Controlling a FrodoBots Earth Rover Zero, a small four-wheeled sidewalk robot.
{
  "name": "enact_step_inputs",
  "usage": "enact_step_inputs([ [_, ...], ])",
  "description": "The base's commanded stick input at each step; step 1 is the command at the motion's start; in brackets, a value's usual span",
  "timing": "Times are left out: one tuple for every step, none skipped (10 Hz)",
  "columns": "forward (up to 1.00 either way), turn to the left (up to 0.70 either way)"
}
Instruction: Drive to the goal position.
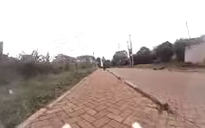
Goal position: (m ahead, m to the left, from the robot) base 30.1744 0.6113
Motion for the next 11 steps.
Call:
enact_step_inputs([
  [0.7,0.04],
  [0.7,0.03],
  [0.7,0.01],
  [0.7,0.0],
  [0.7,0.0],
  [0.7,0.0],
  [0.7,0.0],
  [0.7,0.0],
  [0.7,0.0],
  [0.7,0.0],
  [0.7,0.0],
])
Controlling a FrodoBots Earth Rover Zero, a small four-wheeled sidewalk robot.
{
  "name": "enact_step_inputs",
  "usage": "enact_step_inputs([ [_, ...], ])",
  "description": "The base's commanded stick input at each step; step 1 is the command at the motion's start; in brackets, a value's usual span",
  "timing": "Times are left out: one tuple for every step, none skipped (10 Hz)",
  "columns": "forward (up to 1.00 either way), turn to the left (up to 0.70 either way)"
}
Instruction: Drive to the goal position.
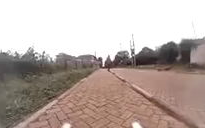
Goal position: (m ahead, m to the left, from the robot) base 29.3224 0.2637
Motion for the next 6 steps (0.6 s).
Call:
enact_step_inputs([
  [0.7,0.0],
  [0.7,0.0],
  [0.7,0.0],
  [0.7,0.0],
  [0.7,0.0],
  [0.7,0.0],
])
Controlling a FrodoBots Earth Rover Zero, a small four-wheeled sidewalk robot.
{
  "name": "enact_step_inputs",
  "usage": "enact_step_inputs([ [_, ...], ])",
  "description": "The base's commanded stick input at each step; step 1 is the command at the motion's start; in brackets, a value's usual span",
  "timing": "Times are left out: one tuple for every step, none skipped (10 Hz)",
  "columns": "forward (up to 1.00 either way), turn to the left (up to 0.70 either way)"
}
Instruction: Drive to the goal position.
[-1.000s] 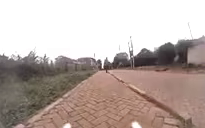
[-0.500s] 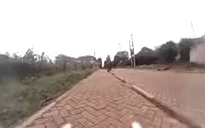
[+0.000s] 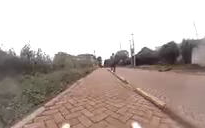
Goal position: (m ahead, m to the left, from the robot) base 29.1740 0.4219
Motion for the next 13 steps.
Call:
enact_step_inputs([
  [0.7,0.0],
  [0.7,0.0],
  [0.7,0.0],
  [0.7,0.0],
  [0.7,0.0],
  [0.7,0.0],
  [0.7,0.0],
  [0.7,0.0],
  [0.7,0.0],
  [0.7,0.02],
  [0.7,0.11],
  [0.7,0.2],
  [0.7,0.12],
])
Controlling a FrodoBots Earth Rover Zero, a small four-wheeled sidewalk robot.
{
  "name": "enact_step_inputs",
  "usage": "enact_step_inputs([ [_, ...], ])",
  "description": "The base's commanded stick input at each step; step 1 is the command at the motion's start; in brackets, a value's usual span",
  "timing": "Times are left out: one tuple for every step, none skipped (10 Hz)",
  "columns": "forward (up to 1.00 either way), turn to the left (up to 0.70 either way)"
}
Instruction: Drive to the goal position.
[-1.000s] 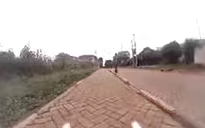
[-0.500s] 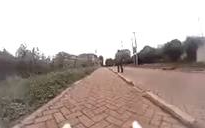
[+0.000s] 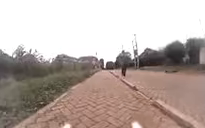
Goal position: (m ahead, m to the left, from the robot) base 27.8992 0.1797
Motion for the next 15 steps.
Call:
enact_step_inputs([
  [0.7,0.04],
  [0.7,0.0],
  [0.7,0.0],
  [0.7,0.0],
  [0.7,0.0],
  [0.7,0.0],
  [0.7,0.0],
  [0.7,0.0],
  [0.7,0.0],
  [0.7,0.0],
  [0.7,0.0],
  [0.7,0.0],
  [0.7,0.0],
  [0.7,0.0],
  [0.7,0.0],
])
